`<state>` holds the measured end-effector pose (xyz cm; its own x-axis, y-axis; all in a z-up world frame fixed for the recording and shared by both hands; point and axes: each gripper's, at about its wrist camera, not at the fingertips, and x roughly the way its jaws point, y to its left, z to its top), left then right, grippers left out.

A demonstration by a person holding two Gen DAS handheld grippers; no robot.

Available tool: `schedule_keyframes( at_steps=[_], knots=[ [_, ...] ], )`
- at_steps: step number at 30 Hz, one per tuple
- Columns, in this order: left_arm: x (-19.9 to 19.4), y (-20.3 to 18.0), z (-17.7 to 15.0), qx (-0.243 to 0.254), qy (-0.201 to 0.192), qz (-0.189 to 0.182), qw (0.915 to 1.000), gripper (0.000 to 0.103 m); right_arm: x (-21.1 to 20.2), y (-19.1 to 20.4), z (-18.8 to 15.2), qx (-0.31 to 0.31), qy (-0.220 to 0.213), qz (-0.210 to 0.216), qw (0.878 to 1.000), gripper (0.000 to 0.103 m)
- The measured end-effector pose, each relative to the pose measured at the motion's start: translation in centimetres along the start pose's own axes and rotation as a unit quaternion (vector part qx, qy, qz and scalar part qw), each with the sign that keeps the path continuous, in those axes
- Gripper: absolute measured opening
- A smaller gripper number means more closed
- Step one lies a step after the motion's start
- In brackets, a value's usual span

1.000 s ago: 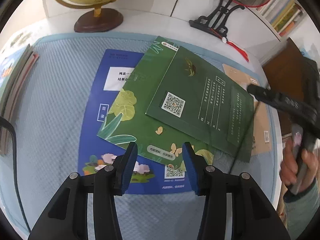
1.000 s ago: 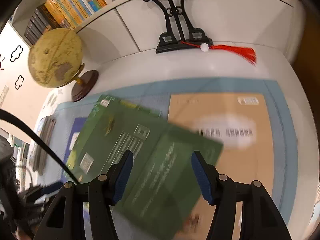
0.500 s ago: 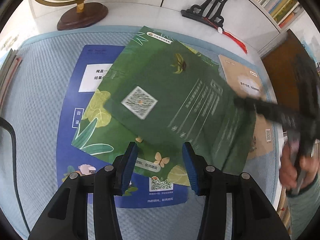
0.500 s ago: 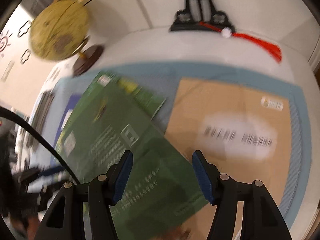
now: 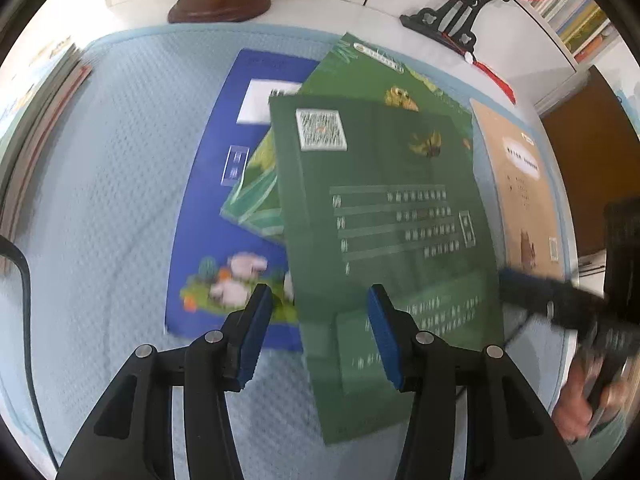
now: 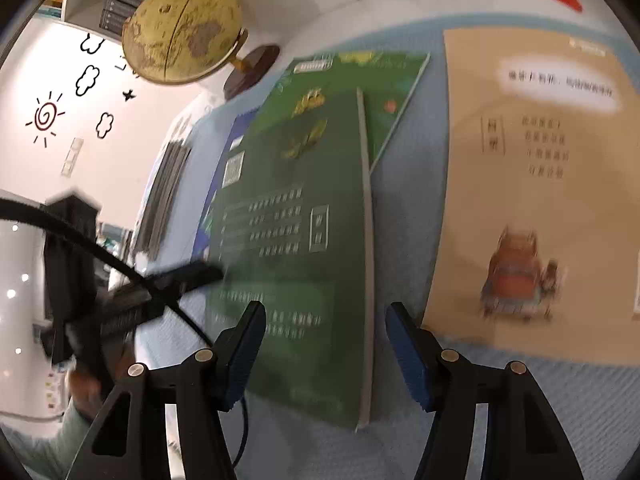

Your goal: Organize books

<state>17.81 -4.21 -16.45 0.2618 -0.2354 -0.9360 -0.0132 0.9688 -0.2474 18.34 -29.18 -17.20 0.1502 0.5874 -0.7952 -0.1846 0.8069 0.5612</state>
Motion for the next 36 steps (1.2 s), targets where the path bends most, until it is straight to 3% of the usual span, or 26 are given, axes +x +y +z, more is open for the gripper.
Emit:
schedule_keyframes(
  at_steps=[6, 20, 22, 24, 26, 28, 30, 32, 36],
  knots=[
    [-0.2, -0.8, -1.2, -0.006, -0.004, -0.010, 0.9999, 0.047, 0.8, 0.3, 0.2, 0.002, -0.003, -0.006, 1.000, 0.059],
    [-0.2, -1.2, -2.3, 0.004, -0.023, 0.012, 0.9997, 0.047, 0.8, 1.3, -0.4, 0.009, 0.000, -0.004, 1.000, 0.059],
    [-0.4, -1.0, -2.6, 0.003, -0.027, 0.012, 0.9996, 0.051, 0.5, 1.7, -0.8, 0.009, 0.001, 0.004, 1.000, 0.059],
    [-0.6, -0.4, -3.1, -0.008, -0.031, 0.008, 0.9995, 0.052, -0.2, 2.1, -1.0, 0.010, -0.005, 0.032, 0.999, 0.059],
    [-0.7, 0.4, -3.4, -0.018, -0.029, -0.005, 0.9994, 0.052, -1.5, 2.7, -1.3, 0.012, -0.022, 0.091, 0.996, 0.059],
    [-0.7, 1.5, -3.7, -0.031, -0.023, -0.027, 0.9989, 0.052, -2.5, 3.5, -1.4, 0.008, -0.029, 0.164, 0.986, 0.059],
    [-0.9, 2.5, -4.1, -0.049, -0.022, -0.051, 0.9973, 0.052, -2.8, 4.6, -1.3, 0.003, -0.034, 0.206, 0.978, 0.059],
    [-1.3, 3.3, -4.5, -0.062, -0.022, -0.060, 0.9960, 0.052, -2.7, 6.0, -1.2, -0.006, -0.036, 0.223, 0.974, 0.059],
    [-3.3, 5.5, -5.4, -0.075, -0.041, -0.033, 0.9958, 0.052, -2.3, 9.9, -0.6, -0.031, -0.048, 0.259, 0.964, 0.059]
  ],
)
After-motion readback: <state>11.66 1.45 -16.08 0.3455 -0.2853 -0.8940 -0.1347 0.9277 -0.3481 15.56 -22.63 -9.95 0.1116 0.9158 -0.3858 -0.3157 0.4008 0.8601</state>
